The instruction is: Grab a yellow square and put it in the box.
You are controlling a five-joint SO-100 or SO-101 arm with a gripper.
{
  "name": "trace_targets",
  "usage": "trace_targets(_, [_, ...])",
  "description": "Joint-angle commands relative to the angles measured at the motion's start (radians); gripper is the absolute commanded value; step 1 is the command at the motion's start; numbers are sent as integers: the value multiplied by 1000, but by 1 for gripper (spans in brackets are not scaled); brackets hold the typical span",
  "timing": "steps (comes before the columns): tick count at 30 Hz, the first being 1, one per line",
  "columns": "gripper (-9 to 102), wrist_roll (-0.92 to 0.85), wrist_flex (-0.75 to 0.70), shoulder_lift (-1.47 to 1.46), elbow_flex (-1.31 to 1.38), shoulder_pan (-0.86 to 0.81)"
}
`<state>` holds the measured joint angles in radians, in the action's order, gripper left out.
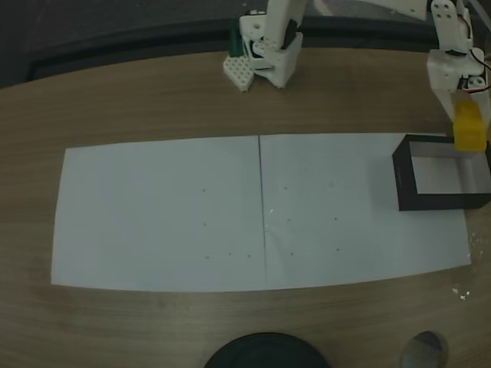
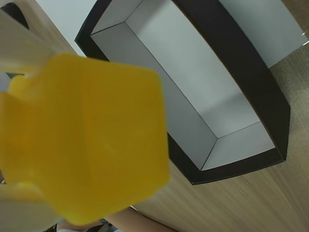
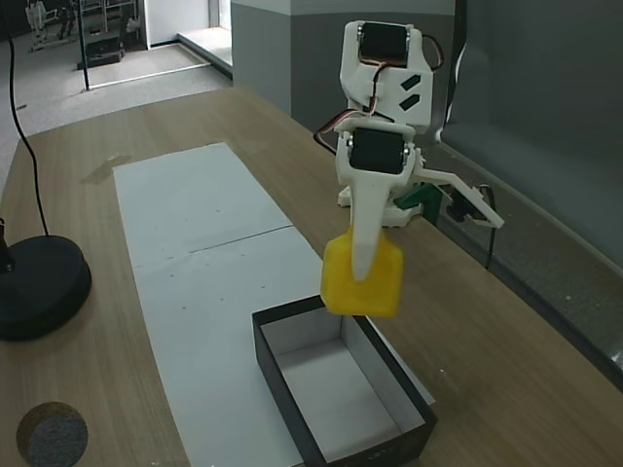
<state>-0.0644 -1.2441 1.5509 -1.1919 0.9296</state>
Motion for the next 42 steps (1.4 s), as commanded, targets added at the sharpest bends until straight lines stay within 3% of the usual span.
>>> trace_targets(1, [24,8,14,29,26,-6])
trace_targets(13, [25,5,5,40,26,-8])
trace_targets(19, [-1,0,-114,206,25,-61])
trace_targets(27, [0,41,-319,687,12,-299])
trace_targets(33, [0,153,-417,1049,-114,-643])
trace_targets(37, [0,152,-388,1310,-408,-848])
trace_targets(42, [0,150,-242,1655,-753,-913])
